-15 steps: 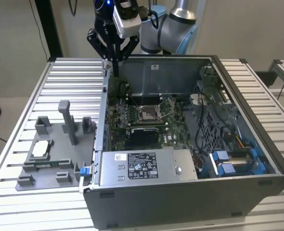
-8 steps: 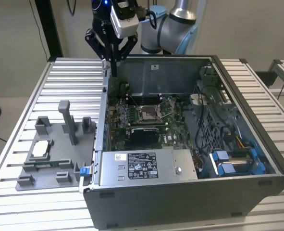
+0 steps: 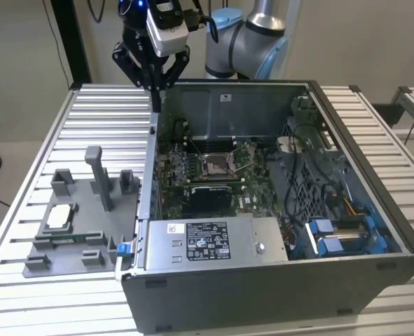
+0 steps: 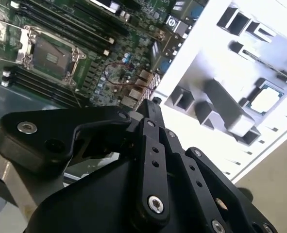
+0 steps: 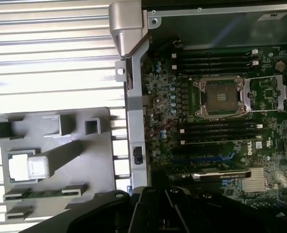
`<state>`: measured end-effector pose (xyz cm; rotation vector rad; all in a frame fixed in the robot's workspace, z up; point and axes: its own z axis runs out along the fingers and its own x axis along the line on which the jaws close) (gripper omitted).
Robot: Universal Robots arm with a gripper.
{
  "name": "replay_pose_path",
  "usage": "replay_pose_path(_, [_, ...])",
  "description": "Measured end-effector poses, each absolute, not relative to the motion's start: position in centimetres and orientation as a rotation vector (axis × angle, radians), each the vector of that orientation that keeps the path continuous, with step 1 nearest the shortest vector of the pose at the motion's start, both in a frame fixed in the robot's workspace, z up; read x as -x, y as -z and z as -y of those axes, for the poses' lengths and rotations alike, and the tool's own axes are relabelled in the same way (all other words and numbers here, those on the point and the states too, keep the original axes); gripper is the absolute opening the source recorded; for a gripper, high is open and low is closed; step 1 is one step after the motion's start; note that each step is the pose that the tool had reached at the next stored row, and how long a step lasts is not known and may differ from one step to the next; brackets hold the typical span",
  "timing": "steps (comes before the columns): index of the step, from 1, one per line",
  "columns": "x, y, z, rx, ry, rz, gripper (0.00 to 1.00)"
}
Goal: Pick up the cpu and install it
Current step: 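Reach for the cpu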
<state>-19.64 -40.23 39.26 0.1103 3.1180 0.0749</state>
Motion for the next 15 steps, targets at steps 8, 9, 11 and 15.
replay_pose_path(8, [21.7,-39.3,40.5,-0.110,-0.075,-3.118,0.00])
replay_pose_path(9, [21.9,-39.3,40.6,-0.110,-0.075,-3.118,0.00])
replay_pose_path(11, [22.4,-39.3,40.6,-0.110,-0.075,-3.118,0.00])
replay_pose_path(15, [23.1,-39.3,40.7,-0.111,-0.075,-3.118,0.00])
